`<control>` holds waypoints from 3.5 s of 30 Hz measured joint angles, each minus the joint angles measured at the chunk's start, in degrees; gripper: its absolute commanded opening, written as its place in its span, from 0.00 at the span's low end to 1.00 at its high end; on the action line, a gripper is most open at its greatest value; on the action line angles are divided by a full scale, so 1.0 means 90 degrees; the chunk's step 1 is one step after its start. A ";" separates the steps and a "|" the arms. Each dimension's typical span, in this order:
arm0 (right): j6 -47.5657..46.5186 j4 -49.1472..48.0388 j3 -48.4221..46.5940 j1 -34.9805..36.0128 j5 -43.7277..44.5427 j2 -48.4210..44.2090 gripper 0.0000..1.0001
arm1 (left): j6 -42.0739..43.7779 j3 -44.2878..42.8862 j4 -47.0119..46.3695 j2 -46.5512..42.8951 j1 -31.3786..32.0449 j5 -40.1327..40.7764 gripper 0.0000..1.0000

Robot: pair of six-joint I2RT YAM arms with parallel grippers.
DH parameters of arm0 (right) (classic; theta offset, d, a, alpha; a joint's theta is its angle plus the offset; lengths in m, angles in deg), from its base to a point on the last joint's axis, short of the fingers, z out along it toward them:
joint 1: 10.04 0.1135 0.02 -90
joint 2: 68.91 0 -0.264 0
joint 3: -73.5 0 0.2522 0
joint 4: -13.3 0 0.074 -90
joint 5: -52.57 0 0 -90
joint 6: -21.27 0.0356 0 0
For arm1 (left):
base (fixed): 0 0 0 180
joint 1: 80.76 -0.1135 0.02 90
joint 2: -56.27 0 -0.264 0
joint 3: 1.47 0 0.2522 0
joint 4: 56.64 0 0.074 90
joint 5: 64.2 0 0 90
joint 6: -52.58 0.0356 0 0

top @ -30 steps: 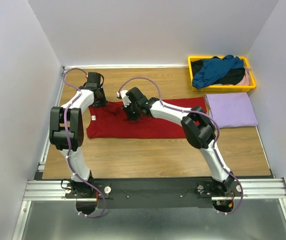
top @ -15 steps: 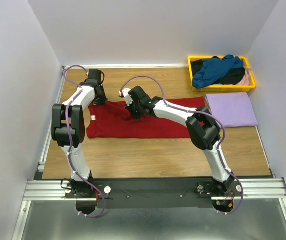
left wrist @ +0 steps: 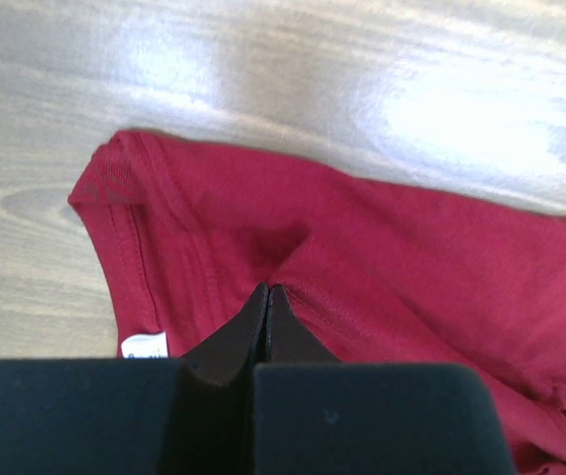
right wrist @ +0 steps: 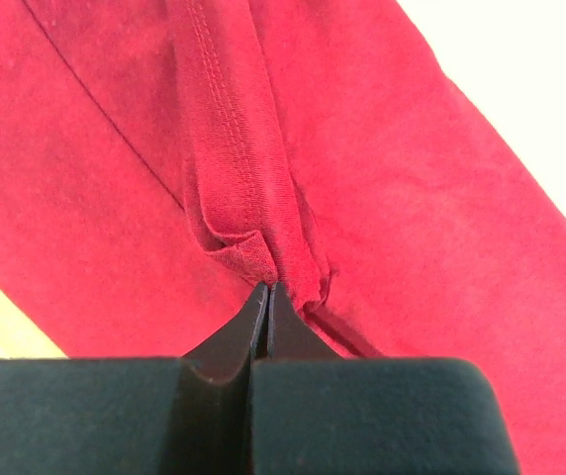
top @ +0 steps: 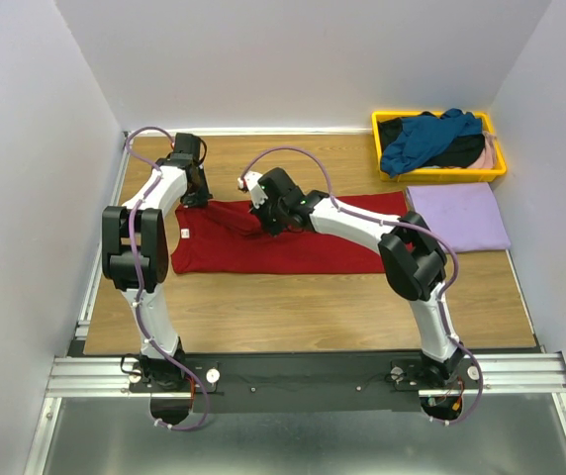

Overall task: Fold and stack the t-shirts
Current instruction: Fold the tshirt

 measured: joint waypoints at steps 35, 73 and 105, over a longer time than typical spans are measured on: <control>0.0469 0.0005 0.0216 -0.0318 -0.0991 -0.0289 0.45 | -0.0068 0.0777 -0.0248 -0.0957 0.0010 0.0272 0.39; 0.2198 -0.1389 0.1438 -0.1336 -0.2664 -0.0937 0.64 | -0.0597 0.2040 -0.1817 -0.2356 0.0168 -0.0109 0.57; 0.1729 0.0325 0.3424 -0.0869 -0.1088 -0.1957 0.58 | -0.0410 -0.0843 -0.1537 0.1440 0.0520 0.1129 0.49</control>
